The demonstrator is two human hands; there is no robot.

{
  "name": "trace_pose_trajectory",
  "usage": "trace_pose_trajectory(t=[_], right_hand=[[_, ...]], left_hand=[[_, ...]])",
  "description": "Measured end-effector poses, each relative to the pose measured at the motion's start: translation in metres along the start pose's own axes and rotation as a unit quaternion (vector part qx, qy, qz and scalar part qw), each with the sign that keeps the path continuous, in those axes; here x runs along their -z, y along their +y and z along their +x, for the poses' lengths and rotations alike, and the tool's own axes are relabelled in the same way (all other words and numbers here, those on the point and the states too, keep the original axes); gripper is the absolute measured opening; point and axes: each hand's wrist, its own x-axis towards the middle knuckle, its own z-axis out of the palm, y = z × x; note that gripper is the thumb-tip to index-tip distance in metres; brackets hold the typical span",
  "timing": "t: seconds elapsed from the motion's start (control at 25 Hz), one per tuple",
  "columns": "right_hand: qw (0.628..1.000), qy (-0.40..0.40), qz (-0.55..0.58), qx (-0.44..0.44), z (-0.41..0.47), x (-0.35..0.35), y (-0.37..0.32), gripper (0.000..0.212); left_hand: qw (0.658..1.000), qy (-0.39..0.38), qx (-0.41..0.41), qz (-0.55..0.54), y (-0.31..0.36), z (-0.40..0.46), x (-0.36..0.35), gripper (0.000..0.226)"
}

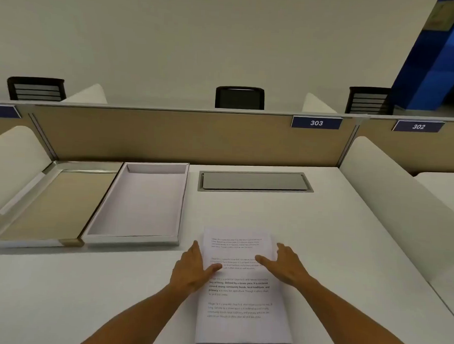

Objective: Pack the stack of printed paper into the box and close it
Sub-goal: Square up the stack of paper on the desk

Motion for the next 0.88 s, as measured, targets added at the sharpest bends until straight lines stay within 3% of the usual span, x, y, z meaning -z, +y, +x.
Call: trace_pose_trajectory(t=[0.16, 0.28, 0.44, 0.56, 0.88], right_hand=[[0.995, -0.043, 0.040, -0.074, -0.004, -0.008, 0.004, 0.070], [0.986, -0.069, 0.107, -0.106, -0.005, -0.012, -0.001, 0.053], [0.987, -0.060, 0.102, -0.110, -0.003, -0.018, -0.006, 0.053], [0.985, -0.063, 0.101, -0.124, 0.000, -0.018, -0.007, 0.052], [0.986, -0.070, 0.091, -0.123, 0.005, -0.020, -0.006, 0.054]], left_hand=[[0.994, 0.015, 0.007, -0.104, -0.001, -0.008, -0.013, 0.092], [0.990, 0.053, 0.044, -0.120, 0.008, -0.007, -0.023, 0.080], [0.983, 0.050, 0.139, -0.108, 0.029, 0.001, -0.026, 0.071], [0.966, 0.013, 0.198, -0.165, 0.035, 0.014, -0.024, 0.054], [0.911, -0.107, 0.240, -0.317, 0.028, 0.035, -0.007, 0.046]])
